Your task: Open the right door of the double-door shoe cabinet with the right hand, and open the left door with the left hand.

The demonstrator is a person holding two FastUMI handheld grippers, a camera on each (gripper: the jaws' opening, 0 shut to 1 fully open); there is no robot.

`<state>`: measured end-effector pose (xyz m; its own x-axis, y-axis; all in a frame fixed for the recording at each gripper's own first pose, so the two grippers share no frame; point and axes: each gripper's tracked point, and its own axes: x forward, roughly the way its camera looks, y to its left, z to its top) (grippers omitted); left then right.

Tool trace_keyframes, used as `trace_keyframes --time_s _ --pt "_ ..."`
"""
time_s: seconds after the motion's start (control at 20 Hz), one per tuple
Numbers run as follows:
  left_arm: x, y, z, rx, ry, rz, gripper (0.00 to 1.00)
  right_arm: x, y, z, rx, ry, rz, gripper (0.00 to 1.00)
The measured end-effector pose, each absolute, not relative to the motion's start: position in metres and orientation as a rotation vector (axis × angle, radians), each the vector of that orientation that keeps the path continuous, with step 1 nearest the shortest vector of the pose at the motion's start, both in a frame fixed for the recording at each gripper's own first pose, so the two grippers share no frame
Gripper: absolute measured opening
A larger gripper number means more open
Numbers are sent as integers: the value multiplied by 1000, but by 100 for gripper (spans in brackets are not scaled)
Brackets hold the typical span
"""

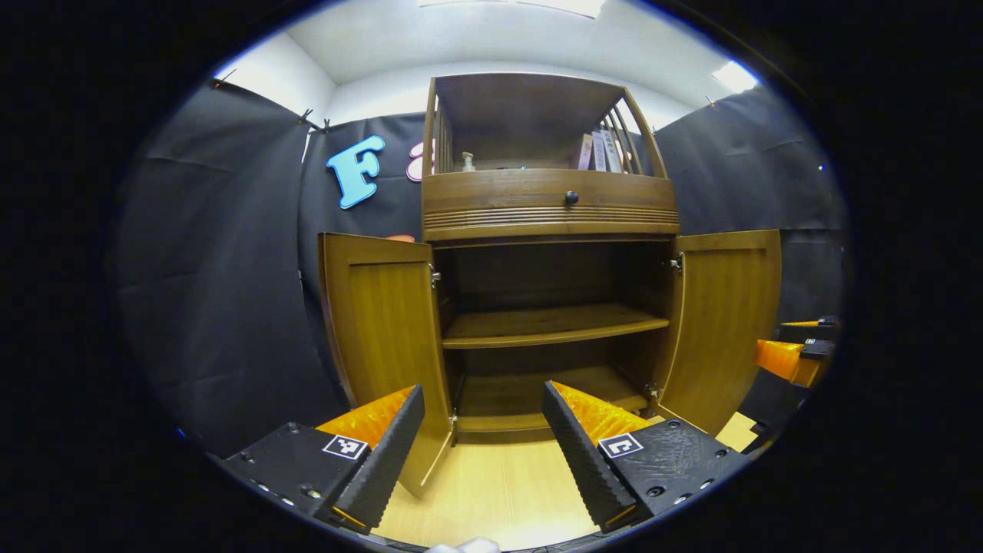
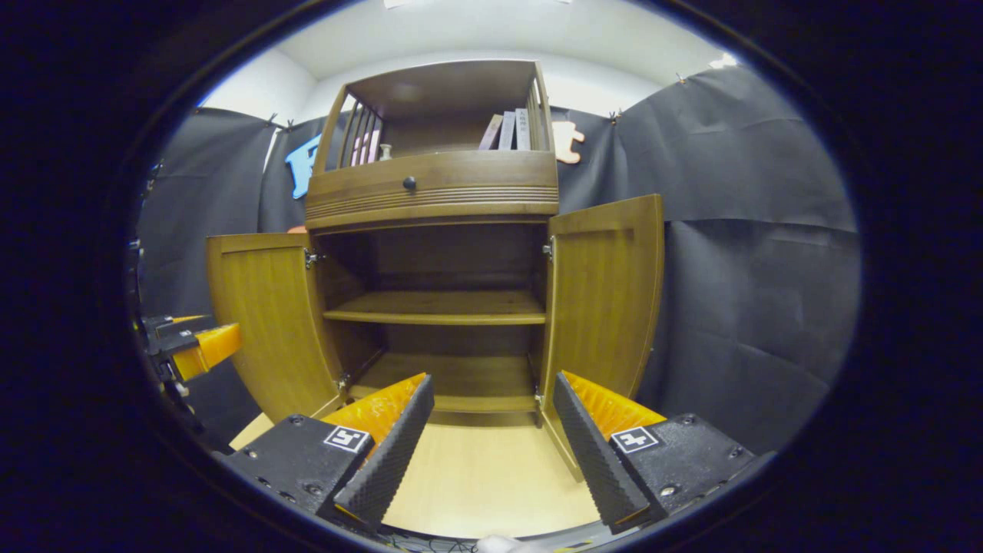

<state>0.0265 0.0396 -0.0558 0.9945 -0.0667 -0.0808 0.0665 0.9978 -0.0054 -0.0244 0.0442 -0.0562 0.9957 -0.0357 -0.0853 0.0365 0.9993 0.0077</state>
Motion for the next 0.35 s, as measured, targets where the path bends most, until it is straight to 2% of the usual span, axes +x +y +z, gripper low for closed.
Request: trace_keyframes --time_s 0.35 --pt "21 43 -48 17 47 -60 94 -27 42 -48 15 60 -52 100"
